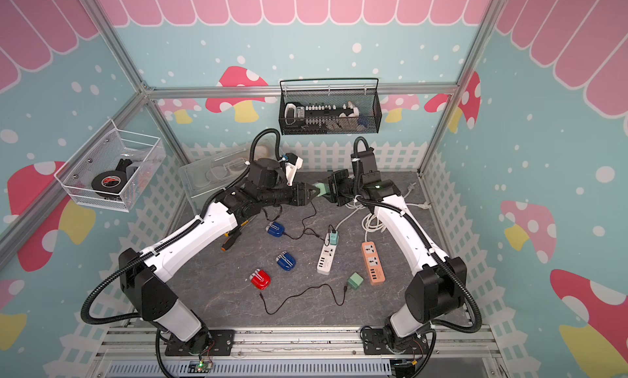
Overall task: Charge the electric shaver
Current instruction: Insert the plug into the socket.
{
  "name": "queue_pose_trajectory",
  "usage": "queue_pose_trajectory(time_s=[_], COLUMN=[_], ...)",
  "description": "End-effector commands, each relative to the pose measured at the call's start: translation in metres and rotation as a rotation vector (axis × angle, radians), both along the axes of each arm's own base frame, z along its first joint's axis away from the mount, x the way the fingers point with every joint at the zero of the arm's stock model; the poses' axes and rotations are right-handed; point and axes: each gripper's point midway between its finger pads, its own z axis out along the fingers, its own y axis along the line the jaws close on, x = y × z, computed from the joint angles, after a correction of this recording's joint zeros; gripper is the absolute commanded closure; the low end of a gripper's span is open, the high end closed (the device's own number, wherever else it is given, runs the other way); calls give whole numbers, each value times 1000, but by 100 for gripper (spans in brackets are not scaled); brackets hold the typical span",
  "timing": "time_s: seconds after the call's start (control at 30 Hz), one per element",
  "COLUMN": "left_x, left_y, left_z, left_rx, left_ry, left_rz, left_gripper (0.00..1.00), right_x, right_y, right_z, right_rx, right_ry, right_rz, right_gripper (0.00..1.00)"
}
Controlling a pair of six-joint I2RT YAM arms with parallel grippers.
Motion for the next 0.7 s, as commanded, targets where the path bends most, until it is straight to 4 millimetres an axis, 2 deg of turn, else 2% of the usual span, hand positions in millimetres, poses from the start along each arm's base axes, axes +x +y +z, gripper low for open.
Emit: queue_pose_trajectory(time_s=[0.0,0.43,0.67], left_x=[4,15,14], left_y=[-6,-9,-10], left_z=[-8,-7,-6], left_rx=[-9,-36,-47], left_ry=[36,44,50], left_rz=[-7,20,16], left_gripper=[47,59,70], right_x=[-4,-10,-13], right_y=[0,0,0], right_z=[18,16,13], right_rx=[60,109,126], right_ry=[-28,-1,13], right_rz=[-13,-30,-37], right_gripper=[100,100,100])
